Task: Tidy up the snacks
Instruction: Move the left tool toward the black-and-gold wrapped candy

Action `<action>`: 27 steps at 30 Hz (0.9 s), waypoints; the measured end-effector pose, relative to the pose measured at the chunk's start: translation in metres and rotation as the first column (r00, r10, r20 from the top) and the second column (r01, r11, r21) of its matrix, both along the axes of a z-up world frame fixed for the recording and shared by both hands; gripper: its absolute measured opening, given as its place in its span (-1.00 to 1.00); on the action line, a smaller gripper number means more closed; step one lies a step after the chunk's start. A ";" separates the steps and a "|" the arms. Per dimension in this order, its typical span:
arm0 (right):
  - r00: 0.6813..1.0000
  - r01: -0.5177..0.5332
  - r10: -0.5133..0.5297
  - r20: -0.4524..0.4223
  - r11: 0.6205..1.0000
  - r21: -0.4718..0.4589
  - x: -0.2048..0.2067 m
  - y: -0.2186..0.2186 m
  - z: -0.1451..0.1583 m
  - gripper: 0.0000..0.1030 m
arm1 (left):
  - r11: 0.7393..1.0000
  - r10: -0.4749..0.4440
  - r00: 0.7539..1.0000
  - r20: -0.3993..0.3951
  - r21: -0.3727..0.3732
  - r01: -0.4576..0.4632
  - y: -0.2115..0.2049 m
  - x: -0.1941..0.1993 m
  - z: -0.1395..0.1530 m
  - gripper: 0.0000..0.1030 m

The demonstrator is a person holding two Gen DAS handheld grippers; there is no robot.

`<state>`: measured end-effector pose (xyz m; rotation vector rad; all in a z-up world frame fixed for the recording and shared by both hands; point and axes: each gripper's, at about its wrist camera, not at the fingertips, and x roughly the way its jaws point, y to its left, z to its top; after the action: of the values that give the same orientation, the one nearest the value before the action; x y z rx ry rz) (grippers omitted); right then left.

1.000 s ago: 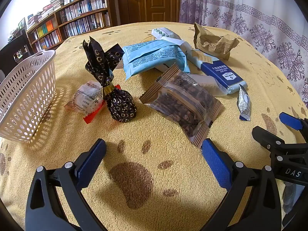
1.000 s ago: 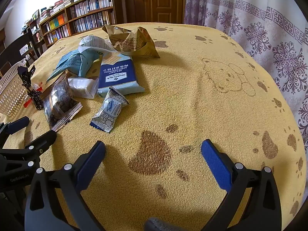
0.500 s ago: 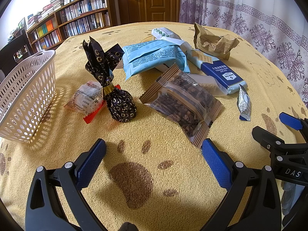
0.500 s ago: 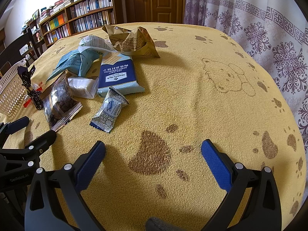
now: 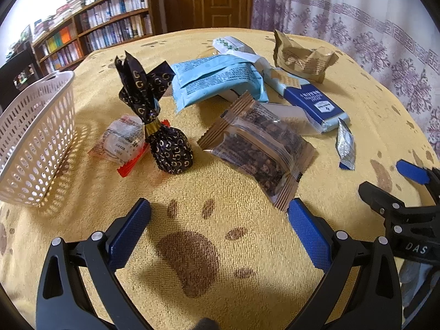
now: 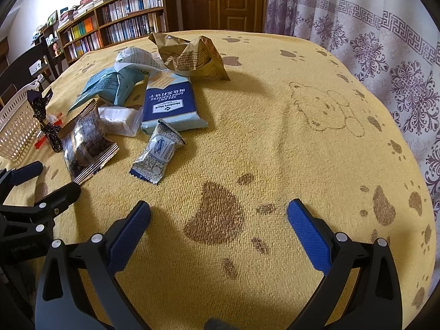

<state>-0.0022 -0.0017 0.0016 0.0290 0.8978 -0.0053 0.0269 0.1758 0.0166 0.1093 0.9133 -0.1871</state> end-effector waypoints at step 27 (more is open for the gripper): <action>1.000 -0.015 0.015 -0.005 1.000 0.001 0.003 -0.001 -0.003 0.91 | 0.990 0.124 0.987 0.100 -0.087 -0.115 0.062 0.014 0.028 0.84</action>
<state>0.0007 -0.0026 -0.0010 0.0227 0.9028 0.0090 0.0412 0.2378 0.0447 -0.0109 0.8034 -0.1055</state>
